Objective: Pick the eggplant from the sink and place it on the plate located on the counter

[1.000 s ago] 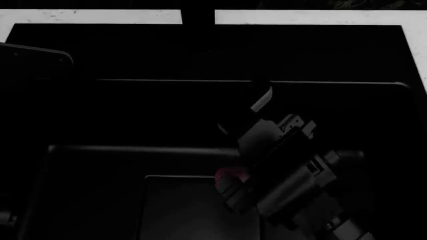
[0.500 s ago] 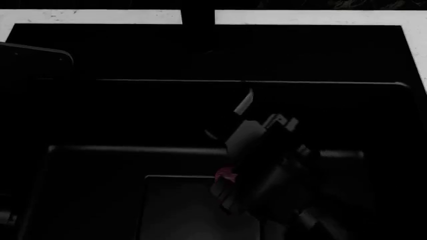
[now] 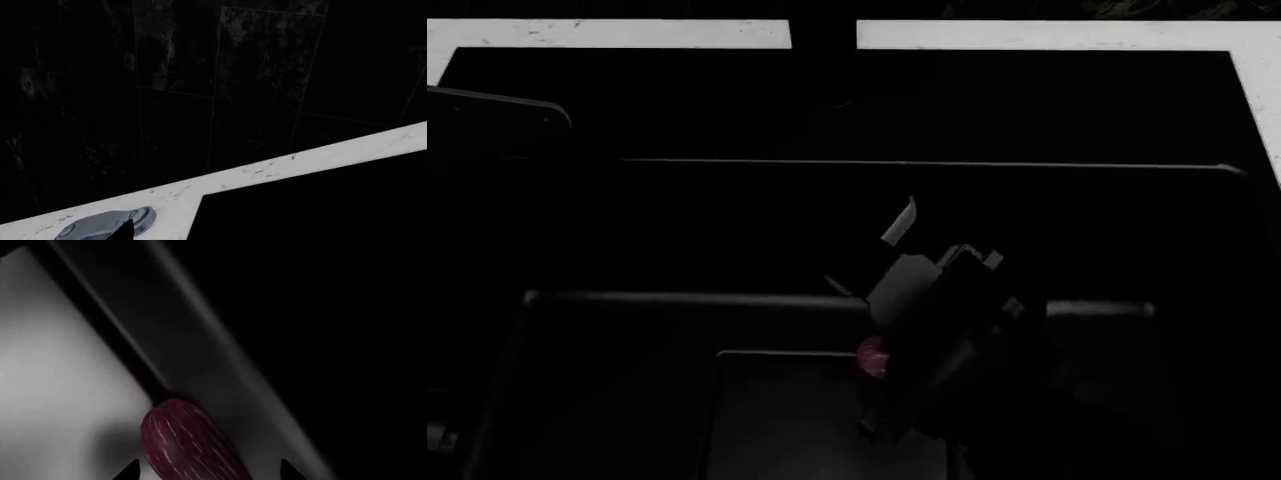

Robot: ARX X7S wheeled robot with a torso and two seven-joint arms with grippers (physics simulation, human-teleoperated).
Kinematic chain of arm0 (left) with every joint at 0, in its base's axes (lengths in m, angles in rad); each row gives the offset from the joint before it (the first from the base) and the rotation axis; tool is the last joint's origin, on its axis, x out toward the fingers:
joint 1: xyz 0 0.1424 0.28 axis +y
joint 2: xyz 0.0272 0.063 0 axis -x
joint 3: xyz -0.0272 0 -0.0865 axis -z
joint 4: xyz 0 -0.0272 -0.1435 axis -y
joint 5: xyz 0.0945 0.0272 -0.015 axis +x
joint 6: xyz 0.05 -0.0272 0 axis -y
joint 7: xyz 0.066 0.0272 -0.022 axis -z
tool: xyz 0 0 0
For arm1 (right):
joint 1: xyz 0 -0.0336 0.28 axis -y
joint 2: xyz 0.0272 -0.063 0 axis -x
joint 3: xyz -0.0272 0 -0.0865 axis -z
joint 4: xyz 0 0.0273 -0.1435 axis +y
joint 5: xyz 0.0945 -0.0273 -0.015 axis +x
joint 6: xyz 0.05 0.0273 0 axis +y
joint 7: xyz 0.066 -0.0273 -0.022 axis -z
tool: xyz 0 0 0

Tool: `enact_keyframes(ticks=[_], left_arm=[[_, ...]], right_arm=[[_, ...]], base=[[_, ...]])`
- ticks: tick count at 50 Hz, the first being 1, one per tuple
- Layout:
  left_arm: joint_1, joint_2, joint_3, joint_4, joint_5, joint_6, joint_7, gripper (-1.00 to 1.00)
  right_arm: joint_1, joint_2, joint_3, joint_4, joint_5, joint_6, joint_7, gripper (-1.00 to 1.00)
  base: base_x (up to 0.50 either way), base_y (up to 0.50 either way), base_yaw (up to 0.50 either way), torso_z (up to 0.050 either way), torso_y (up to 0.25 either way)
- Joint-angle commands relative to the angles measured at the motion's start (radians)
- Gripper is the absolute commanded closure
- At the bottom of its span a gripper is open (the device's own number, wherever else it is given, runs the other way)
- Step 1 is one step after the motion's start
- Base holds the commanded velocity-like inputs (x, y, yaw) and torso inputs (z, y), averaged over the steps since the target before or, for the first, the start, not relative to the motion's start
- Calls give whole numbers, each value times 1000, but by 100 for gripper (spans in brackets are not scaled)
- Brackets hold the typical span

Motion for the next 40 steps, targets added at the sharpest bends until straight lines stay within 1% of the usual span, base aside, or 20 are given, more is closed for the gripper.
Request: enact_keyframes(ticks=[1, 6, 26, 29, 33, 34, 40], left_arm=[[6, 1, -11, -29, -28, 27, 22, -100], [7, 0, -9, -24, -29, 23, 21, -100], [12, -5, -4, -21, -38, 24, 18, -100], [12, -5, -3, -22, -39, 25, 17, -100], [12, -6, -2, -22, -41, 24, 17, -100], [12, -6, -2, -21, -41, 23, 16, -100], [11, -7, -2, -18, -44, 21, 15, -100]], right_arm=[[1, -56, 13, 179, -4, -124, -34, -100], [11, -90, 4, 287, 6, -191, -51, -100], [13, -92, -178, 375, 245, -256, -27, -100], [14, -92, -182, 384, 257, -257, -26, -100], [10, -92, -153, 386, 242, -253, -39, -100], [8, -91, -144, 386, 237, -259, -43, 100], [14, -92, -151, 375, 252, -306, -82, 100]], base=[[0, 0, 0, 0, 0], [0, 0, 0, 0, -2], [0, 0, 0, -1, -2], [0, 0, 1, -3, -3], [0, 0, 1, -3, -5], [0, 0, 3, 0, 0], [0, 0, 1, -2, -2]])
